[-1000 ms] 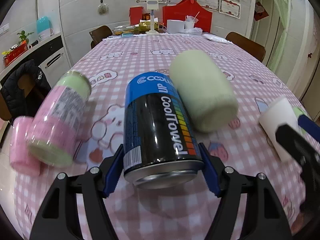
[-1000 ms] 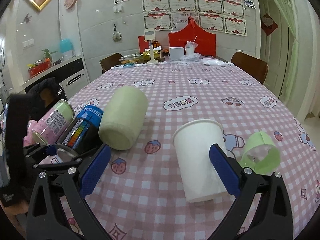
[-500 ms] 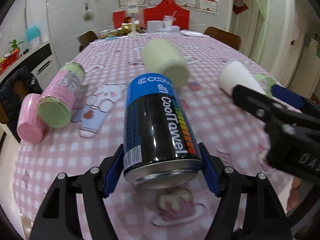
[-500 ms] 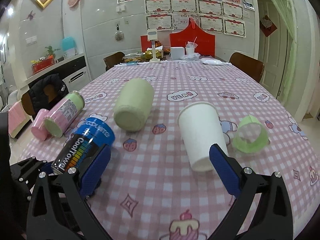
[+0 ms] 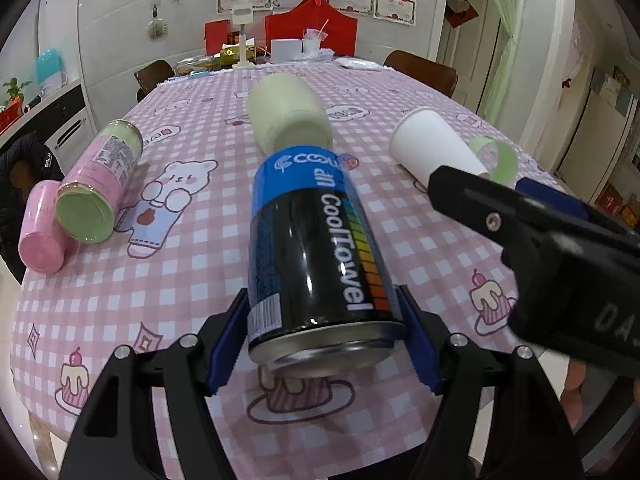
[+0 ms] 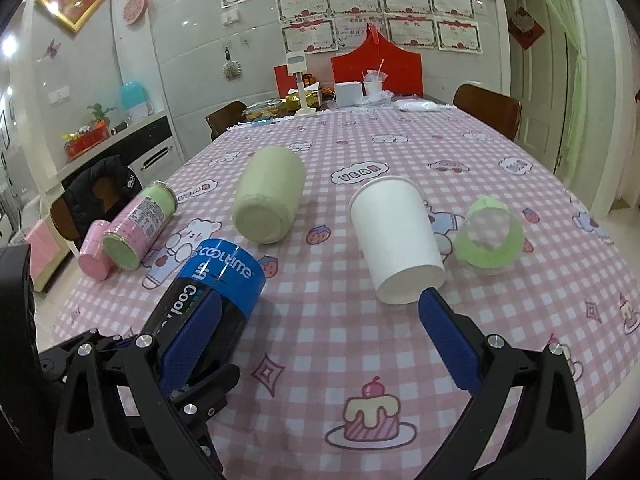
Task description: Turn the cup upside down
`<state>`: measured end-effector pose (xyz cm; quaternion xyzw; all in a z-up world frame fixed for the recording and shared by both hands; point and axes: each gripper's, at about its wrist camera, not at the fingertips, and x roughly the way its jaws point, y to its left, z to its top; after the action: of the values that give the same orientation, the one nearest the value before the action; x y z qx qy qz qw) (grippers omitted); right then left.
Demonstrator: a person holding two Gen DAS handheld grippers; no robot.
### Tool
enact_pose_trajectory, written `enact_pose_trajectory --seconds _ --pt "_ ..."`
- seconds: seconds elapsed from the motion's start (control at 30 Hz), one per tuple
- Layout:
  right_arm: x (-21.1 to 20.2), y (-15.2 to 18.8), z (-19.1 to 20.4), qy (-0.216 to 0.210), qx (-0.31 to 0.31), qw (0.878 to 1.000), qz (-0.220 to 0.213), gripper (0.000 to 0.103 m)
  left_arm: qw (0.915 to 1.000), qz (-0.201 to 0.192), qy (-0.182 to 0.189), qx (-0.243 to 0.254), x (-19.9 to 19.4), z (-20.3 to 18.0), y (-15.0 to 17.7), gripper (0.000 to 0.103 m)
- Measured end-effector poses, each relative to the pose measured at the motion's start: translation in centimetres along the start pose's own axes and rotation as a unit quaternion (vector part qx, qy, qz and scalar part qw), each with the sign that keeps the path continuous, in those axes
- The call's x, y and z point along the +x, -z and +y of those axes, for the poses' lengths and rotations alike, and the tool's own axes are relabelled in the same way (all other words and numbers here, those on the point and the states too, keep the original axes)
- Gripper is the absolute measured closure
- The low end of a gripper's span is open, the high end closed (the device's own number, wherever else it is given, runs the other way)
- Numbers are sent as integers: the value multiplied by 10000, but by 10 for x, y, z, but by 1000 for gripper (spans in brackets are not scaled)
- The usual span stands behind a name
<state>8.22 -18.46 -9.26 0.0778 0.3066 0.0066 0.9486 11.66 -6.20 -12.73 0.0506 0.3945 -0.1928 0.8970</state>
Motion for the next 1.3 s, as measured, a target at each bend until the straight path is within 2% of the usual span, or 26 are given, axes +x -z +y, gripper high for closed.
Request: enact_pose_trajectory --seconds 0.13,0.27,0.4,0.5,0.57,0.67,0.8,1.07,1.1,1.17,1.3 --pt "-3 -4 0 -143 136 9998 19 8 9999 -129 82 -51 -10 5 -2 31" --pt "-7 -11 6 -331 205 9992 37 8 9986 -338 336 -246 -29 18 -4 31" --pt "0 -16 20 -596 244 9977 219 8 9963 -677 164 -503 -52 43 -8 30" --pt "9 -16 30 -752 282 9960 398 8 9938 -843 -156 -715 -58 65 -11 29" --pt "15 -17 36 -838 318 9948 476 8 9925 -847 -295 -834 -57 77 -12 29" --pt "28 -18 42 -842 389 9937 627 8 9911 -798 -318 -1022 -52 95 -16 29" --pt "50 -19 44 -972 545 9894 929 8 9913 -734 -483 -975 -39 104 -18 29" --pt "79 -20 41 -1150 717 9814 1359 9 9922 -656 -428 -970 -20 112 -18 29" --pt "82 -18 40 -1140 721 9805 1428 10 9922 -651 -434 -973 -19 113 -18 29" --pt "87 -16 38 -1165 762 9786 1515 21 9922 -628 -455 -972 -15 114 -19 29" --pt "91 -18 39 -1371 758 9743 1618 30 9923 -600 -429 -993 -12 116 -19 29"
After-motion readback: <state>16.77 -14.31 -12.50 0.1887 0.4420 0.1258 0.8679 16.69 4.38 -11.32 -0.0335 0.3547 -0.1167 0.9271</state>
